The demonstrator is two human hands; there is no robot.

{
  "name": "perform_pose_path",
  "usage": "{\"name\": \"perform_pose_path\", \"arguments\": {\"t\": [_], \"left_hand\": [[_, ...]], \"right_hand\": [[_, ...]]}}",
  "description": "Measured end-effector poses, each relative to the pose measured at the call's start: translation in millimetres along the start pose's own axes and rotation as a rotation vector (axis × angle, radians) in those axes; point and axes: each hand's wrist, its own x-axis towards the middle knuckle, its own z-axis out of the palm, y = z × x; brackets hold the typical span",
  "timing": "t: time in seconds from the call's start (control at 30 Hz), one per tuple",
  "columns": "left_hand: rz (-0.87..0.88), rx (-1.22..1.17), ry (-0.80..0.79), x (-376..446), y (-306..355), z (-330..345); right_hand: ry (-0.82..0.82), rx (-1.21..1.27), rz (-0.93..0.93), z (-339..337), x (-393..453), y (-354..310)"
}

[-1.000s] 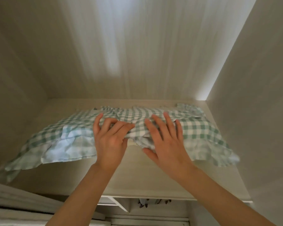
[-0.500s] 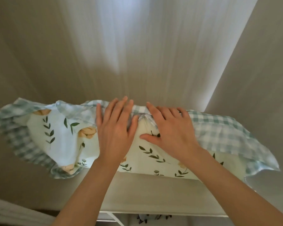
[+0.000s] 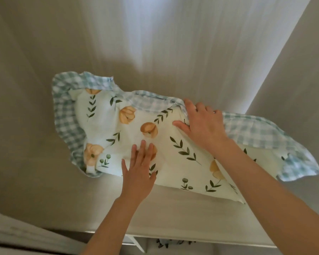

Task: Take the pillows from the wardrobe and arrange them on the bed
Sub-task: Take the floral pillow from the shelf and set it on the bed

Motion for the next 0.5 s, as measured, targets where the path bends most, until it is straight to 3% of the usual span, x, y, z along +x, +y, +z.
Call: {"name": "perform_pose_path", "arguments": {"t": [0.17,0.3,0.43,0.5], "left_hand": [[-0.043,-0.138,0.052,10,-1,6],[-0.314,-0.266,0.032,1,-8,22],[-0.553,-0.746,0.112,-2,-3,27],[-0.636,-0.783,0.105,-1,-4,27]], "right_hand": [[-0.123,0.013,0.050,12,19,11],[-0.308,0.178,0.119,29,21,29],[-0.377,0.408,0.244,69,-22,32],[-0.490,0.501,0.312,93,-57,28]]}}
